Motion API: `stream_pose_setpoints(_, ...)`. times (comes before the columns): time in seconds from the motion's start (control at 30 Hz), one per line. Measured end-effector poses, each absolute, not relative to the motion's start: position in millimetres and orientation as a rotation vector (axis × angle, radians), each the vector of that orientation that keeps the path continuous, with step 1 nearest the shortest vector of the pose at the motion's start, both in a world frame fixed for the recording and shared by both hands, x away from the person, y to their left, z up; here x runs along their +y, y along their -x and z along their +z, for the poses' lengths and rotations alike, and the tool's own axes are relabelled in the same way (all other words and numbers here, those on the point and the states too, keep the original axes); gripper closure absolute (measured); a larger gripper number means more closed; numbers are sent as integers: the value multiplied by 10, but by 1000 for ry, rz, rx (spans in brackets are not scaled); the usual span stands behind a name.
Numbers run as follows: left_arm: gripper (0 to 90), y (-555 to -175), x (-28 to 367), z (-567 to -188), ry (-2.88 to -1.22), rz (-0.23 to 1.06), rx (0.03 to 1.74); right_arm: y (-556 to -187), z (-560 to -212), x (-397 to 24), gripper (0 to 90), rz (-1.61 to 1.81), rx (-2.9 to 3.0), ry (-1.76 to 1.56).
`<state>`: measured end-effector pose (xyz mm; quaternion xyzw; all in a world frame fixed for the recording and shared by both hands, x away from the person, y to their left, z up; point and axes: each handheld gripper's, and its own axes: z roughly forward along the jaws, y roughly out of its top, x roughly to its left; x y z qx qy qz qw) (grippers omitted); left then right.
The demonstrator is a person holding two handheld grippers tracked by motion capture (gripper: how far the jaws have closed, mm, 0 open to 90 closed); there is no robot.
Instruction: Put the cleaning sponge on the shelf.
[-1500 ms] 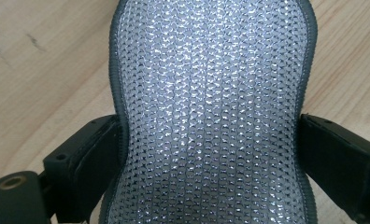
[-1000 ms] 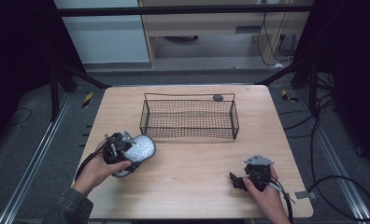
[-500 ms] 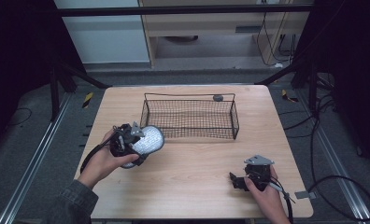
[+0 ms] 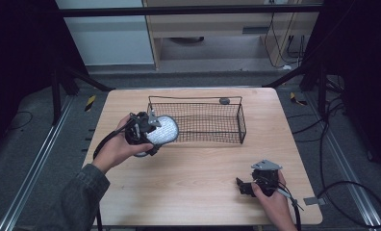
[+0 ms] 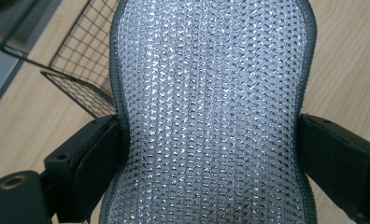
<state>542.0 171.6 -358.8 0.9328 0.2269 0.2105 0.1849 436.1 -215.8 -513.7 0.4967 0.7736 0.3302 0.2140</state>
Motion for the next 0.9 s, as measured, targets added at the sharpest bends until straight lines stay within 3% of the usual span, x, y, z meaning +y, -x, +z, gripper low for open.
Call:
stream_pose_setpoints(0.5, 77, -5591, 1403, -3438, -2665, 673, 520, -4362, -5139, -2161, 4, 912, 2150, -1372)
stream_pose_setpoints(0.9, 77, -5652, 1410, -3385, -2695, 737, 474, -4362, -5139, -2162, 4, 911, 2151, -1370)
